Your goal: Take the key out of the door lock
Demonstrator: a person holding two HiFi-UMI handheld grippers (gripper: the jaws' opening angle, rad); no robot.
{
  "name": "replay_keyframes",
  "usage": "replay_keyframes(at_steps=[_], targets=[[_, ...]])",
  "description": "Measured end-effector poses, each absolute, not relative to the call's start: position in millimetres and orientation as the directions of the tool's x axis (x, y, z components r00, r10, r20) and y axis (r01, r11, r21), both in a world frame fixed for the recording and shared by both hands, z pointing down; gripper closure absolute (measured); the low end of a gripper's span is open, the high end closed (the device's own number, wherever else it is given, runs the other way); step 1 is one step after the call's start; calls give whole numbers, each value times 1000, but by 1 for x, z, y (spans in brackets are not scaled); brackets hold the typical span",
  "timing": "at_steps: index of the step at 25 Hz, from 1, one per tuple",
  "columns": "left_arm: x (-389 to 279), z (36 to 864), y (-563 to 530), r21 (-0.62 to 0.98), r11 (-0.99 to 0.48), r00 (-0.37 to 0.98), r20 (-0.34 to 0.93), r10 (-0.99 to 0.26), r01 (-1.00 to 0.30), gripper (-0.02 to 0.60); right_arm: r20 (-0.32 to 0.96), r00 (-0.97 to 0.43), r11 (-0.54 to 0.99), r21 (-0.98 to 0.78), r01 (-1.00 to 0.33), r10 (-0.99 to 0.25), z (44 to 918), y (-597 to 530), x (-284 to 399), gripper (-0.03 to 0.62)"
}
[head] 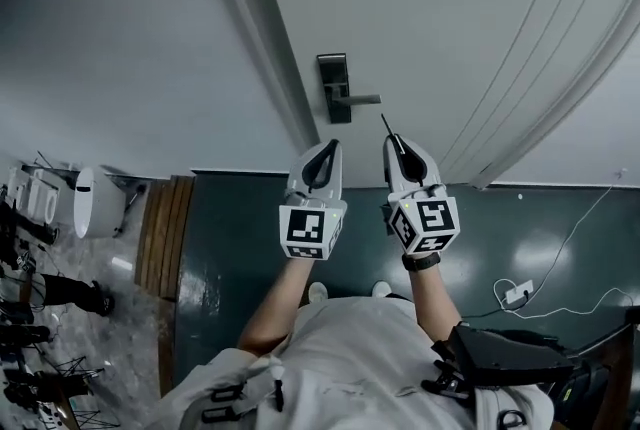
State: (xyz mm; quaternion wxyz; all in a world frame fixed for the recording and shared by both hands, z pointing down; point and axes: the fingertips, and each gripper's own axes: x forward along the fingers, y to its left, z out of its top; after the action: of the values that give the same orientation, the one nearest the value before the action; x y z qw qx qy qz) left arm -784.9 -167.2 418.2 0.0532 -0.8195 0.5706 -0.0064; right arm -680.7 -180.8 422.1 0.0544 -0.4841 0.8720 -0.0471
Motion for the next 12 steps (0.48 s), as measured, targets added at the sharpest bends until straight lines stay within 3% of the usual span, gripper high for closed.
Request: replay_keyframes(at_steps=[12], targets=[[-848,402,-172,-74,-360,367,-105,-924,-930,581,-65,-515,518,-57,-853,-855,402,-174,-751,566]])
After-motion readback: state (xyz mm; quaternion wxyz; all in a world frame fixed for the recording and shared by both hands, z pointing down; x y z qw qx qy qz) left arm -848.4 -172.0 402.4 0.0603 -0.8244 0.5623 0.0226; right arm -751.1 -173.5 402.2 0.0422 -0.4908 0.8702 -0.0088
